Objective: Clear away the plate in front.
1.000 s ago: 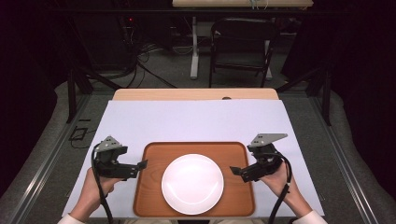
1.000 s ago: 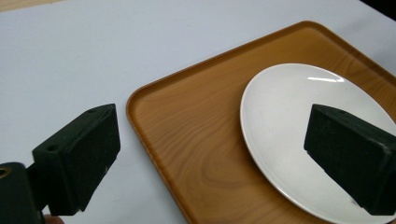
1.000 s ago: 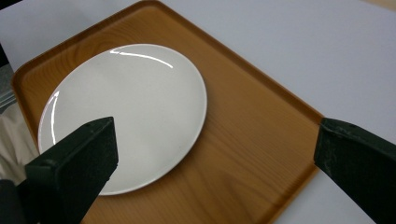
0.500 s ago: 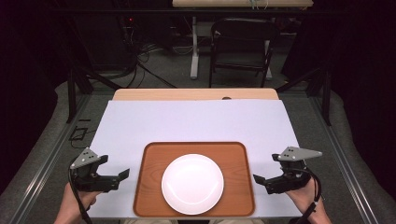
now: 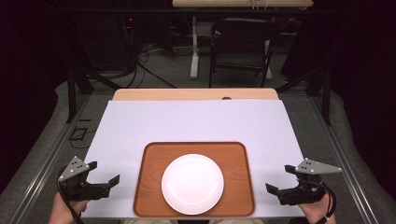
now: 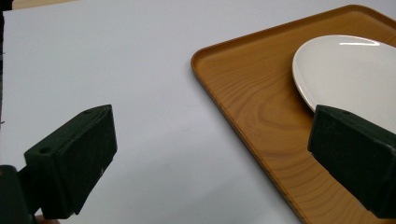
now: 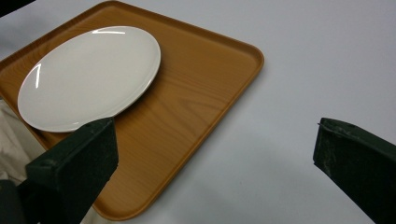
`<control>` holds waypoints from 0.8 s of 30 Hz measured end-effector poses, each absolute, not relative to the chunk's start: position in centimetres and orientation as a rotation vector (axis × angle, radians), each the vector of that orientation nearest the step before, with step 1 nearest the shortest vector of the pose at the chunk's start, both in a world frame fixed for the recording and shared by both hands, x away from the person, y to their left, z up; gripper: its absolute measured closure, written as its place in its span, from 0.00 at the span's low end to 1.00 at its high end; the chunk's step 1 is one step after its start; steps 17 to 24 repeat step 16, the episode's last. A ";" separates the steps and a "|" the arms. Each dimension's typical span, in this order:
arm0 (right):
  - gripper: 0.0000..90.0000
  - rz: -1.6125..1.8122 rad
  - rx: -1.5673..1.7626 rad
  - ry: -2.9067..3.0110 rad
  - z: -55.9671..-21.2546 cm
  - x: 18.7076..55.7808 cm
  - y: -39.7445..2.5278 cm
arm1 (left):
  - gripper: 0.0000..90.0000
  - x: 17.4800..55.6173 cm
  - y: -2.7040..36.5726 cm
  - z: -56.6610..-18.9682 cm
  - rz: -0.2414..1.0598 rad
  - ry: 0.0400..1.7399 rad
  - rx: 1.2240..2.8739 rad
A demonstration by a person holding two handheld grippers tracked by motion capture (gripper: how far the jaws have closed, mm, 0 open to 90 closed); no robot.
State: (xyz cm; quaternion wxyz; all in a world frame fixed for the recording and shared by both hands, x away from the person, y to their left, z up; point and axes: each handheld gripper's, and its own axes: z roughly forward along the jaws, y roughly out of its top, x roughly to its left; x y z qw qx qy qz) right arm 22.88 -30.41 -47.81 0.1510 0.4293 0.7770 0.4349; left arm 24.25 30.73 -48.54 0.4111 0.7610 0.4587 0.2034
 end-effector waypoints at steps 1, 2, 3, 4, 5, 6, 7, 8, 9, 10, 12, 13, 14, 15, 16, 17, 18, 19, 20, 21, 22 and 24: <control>0.00 1.246 1.238 2.229 -48.0 22.7 -30.5 | 0.02 24.2 30.8 -48.6 0.513 1.155 1.920; 0.00 1.231 1.242 2.228 -48.1 22.5 -30.6 | 0.02 24.1 30.9 -48.8 0.521 1.158 1.923; 0.00 1.218 1.241 2.222 -48.1 22.3 -30.7 | 0.02 24.0 30.9 -48.9 0.525 1.161 1.922; 0.00 1.216 1.244 2.218 -48.1 22.2 -30.7 | 0.02 24.0 31.0 -49.0 0.520 1.168 1.924; 0.00 1.225 1.254 2.206 -48.1 22.1 -30.8 | 0.02 24.0 31.0 -49.1 0.516 1.170 1.922; 0.00 1.230 1.253 2.202 -48.1 22.1 -30.9 | 0.02 24.0 31.0 -49.2 0.513 1.173 1.918; 0.00 1.230 1.255 2.200 -48.1 22.2 -31.0 | 0.02 24.0 31.1 -49.3 0.507 1.177 1.912; 0.00 1.227 1.258 2.200 -48.1 22.2 -31.0 | 0.02 24.1 31.1 -49.3 0.503 1.178 1.911; 0.00 1.228 1.261 2.200 -48.1 22.2 -31.0 | 0.02 24.1 31.1 -49.4 0.503 1.179 1.911; 0.00 1.231 1.260 2.201 -48.2 22.2 -31.0 | 0.02 24.1 31.1 -49.4 0.505 1.179 1.916; 0.00 1.233 1.259 2.198 -48.2 22.2 -31.0 | 0.02 24.2 31.1 -49.4 0.506 1.178 1.921; 0.00 1.235 1.259 2.198 -48.2 22.2 -31.1 | 0.02 24.2 31.1 -49.4 0.506 1.176 1.920; 0.00 1.236 1.261 2.197 -48.2 22.2 -31.1 | 0.02 24.2 31.1 -49.4 0.506 1.175 1.919; 0.00 1.237 1.261 2.196 -48.2 22.2 -31.1 | 0.02 24.2 31.0 -49.4 0.509 1.172 1.918; 0.00 1.239 1.266 2.196 -48.2 22.1 -31.1 | 0.02 24.2 31.0 -49.4 0.511 1.169 1.920; 0.00 1.239 1.266 2.196 -48.2 22.1 -31.1 | 0.02 24.2 31.0 -49.4 0.511 1.169 1.920; 0.00 1.239 1.266 2.196 -48.2 22.1 -31.1 | 0.02 24.2 31.0 -49.4 0.511 1.169 1.920; 0.00 1.239 1.266 2.196 -48.2 22.1 -31.1 | 0.02 24.2 31.0 -49.4 0.511 1.169 1.920; 0.00 1.239 1.266 2.196 -48.2 22.1 -31.1 | 0.02 24.2 31.0 -49.4 0.511 1.169 1.920; 0.00 1.239 1.266 2.196 -48.2 22.1 -31.1 | 0.02 24.2 31.0 -49.4 0.511 1.169 1.920; 0.00 1.239 1.266 2.196 -48.2 22.1 -31.1 | 0.02 24.2 31.0 -49.4 0.511 1.169 1.920; 0.00 1.239 1.266 2.196 -48.2 22.1 -31.1 | 0.02 24.2 31.0 -49.4 0.511 1.169 1.920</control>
